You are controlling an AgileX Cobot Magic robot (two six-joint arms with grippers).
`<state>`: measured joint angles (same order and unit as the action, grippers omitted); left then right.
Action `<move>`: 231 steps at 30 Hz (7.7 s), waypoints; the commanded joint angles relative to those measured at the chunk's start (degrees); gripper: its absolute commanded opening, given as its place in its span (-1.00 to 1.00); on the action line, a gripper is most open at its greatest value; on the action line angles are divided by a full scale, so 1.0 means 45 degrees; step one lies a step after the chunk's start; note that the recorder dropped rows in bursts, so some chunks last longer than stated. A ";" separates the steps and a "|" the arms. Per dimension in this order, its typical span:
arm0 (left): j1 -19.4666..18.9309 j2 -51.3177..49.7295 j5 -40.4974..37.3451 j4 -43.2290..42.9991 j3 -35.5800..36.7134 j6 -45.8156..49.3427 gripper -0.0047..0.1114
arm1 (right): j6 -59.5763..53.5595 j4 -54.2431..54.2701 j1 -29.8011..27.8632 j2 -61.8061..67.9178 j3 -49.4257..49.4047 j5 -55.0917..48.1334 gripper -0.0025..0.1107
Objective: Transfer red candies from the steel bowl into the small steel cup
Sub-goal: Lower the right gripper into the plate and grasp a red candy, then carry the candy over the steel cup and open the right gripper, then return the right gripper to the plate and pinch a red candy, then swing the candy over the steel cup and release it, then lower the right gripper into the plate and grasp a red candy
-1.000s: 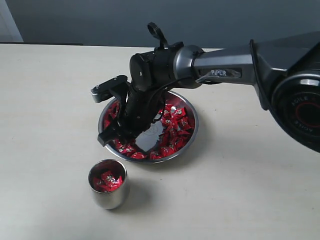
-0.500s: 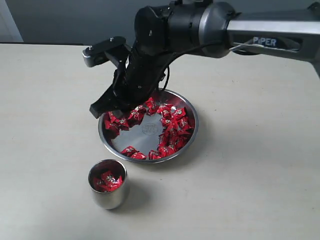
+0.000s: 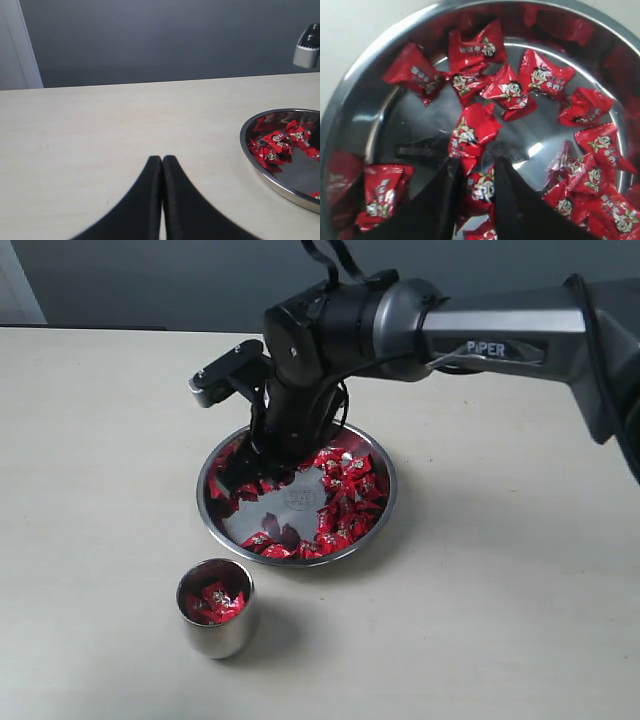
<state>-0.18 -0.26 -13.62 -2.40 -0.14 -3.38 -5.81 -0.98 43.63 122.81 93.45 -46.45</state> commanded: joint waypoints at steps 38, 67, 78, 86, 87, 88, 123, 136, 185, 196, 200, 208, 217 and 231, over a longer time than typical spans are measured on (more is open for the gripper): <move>-0.0054 0.0059 0.0074 0.0024 0.0031 -0.0028 -0.91 | 0.0180 0.0473 -0.0048 -0.0754 -0.0024 -0.1836 -0.96; -0.0054 0.0059 0.0074 -0.0018 0.0031 -0.0028 -0.91 | -0.5467 0.6236 0.1124 -0.2051 -0.0930 -0.3779 -0.26; -0.0054 0.0059 0.0074 -0.0018 0.0031 -0.0028 -0.91 | 0.0389 0.1009 0.1011 -0.1934 -0.0930 0.0580 -0.26; -0.0054 0.0059 0.0074 -0.0018 0.0031 -0.0028 -0.91 | 0.2985 0.0055 0.0022 -0.0869 -0.0930 0.1856 -0.26; -0.0054 0.0059 0.0074 -0.0018 0.0031 -0.0028 -0.91 | 0.2962 0.0107 -0.0239 -0.0457 -0.0930 0.1831 -0.26; -0.0054 0.0059 0.0074 -0.0018 0.0031 -0.0028 -0.91 | 0.2962 0.0219 -0.0351 -0.0296 -0.0930 0.1831 -0.26; -0.0054 0.0059 0.0074 -0.0018 0.0031 -0.0028 -0.91 | 0.2622 0.1807 -0.0659 0.0983 -0.0888 0.2556 -0.96; -0.0054 0.0059 0.0074 -0.0018 0.0031 -0.0028 -0.91 | 0.0223 0.2456 0.0620 -0.1617 -0.0912 -0.0969 -0.95; -0.0054 0.0059 0.0074 -0.0018 0.0031 -0.0028 -0.91 | 0.1813 -0.0602 0.2261 -0.2279 -0.0912 -0.2687 -0.07; -0.0054 0.0059 0.0074 -0.0018 0.0031 -0.0028 -0.91 | 0.1975 0.0907 -0.0516 -0.1597 -0.0912 -0.2139 -0.07; -0.0054 0.0059 0.0074 -0.0018 0.0031 -0.0028 -0.91 | 0.1752 0.1290 -0.0668 -0.0802 -0.0912 -0.1902 -0.07; -0.0054 0.0059 0.0074 -0.0018 0.0031 -0.0028 -0.91 | 0.1490 0.1918 -0.0668 0.0417 -0.0912 -0.1422 -0.07; -0.0054 0.0059 0.0074 -0.0018 0.0031 -0.0028 -0.91 | 0.1490 0.1516 -0.0668 0.0541 -0.0912 -0.1536 -0.07; -0.0054 0.0059 0.0074 -0.0018 0.0031 -0.0028 -0.91 | 0.1766 0.0219 -0.0668 -0.0199 -0.0912 -0.1561 -0.07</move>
<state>-0.18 -0.26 -13.62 -2.40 -0.14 -3.38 1.96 1.19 40.86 123.22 89.36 -53.67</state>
